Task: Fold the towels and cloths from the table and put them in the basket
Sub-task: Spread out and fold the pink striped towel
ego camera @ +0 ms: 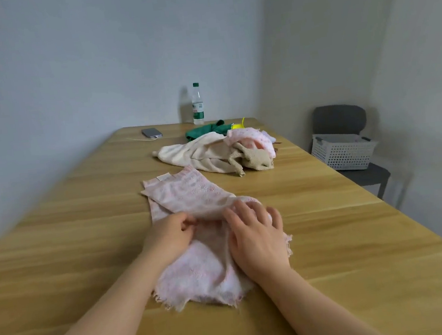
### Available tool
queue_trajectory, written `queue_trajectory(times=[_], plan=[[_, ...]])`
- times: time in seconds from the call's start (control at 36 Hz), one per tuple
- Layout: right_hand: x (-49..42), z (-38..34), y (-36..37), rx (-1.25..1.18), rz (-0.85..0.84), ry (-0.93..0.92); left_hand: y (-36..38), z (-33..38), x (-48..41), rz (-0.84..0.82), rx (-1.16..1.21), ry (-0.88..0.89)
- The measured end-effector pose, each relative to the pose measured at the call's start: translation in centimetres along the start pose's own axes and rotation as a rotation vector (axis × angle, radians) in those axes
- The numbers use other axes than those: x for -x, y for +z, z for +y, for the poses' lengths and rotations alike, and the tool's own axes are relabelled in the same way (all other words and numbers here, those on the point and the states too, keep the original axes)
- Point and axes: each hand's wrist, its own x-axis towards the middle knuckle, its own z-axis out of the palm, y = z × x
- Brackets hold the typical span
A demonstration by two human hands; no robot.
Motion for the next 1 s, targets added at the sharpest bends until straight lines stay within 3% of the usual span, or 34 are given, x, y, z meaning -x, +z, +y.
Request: queue_trajectory(times=[0.08, 0.17, 0.25, 0.39, 0.5, 0.64, 0.69, 0.75, 0.81, 0.89, 0.94, 1.0], plan=[[-1.5, 0.2, 0.6, -0.037, -0.192, -0.006, 1.2, -0.5, -0.5, 0.228, -0.174, 0.057], [-2.7, 1.1, 1.8, -0.032, -0.256, -0.013, 1.4, -0.1, -0.9, 0.272, -0.385, 0.114], [-3.7, 1.3, 2.0, -0.079, -0.267, 0.057, 1.2, -0.6, -1.7, 0.184, -0.435, 0.191], [-4.3, 2.3, 1.1, -0.261, -0.316, 0.240, 1.1, -1.3, -2.2, 0.020, -0.354, 0.174], [-4.9, 4.0, -0.1, -0.550, -0.278, 0.414, 1.0, -0.7, -1.9, 0.008, -0.406, 0.207], [-5.5, 7.0, -2.1, -0.995, -0.063, 0.766, 0.3, -0.5, -1.5, 0.065, -0.260, 0.186], [-5.2, 8.4, -2.6, -0.945, -0.006, 0.847, 0.0, -0.5, -1.1, 0.071, -0.220, 0.150], [-4.6, 9.4, -2.8, -0.748, 0.068, 0.883, -0.1, -0.3, -0.8, 0.071, -0.276, 0.153], [-3.9, 9.5, -3.0, -0.531, 0.116, 0.839, -0.2, -0.1, -0.5, 0.116, -0.302, 0.159], [-3.6, 8.2, -2.4, -0.191, 0.163, 0.588, -0.1, -0.3, -0.6, 0.165, -0.281, 0.195], [-4.1, 6.5, -1.6, -0.138, 0.231, 0.317, 0.5, -0.9, -1.0, 0.086, -0.268, 0.224], [-4.2, 4.8, -0.9, -0.151, 0.169, 0.078, 0.9, -1.3, -1.2, 0.025, -0.260, 0.232]])
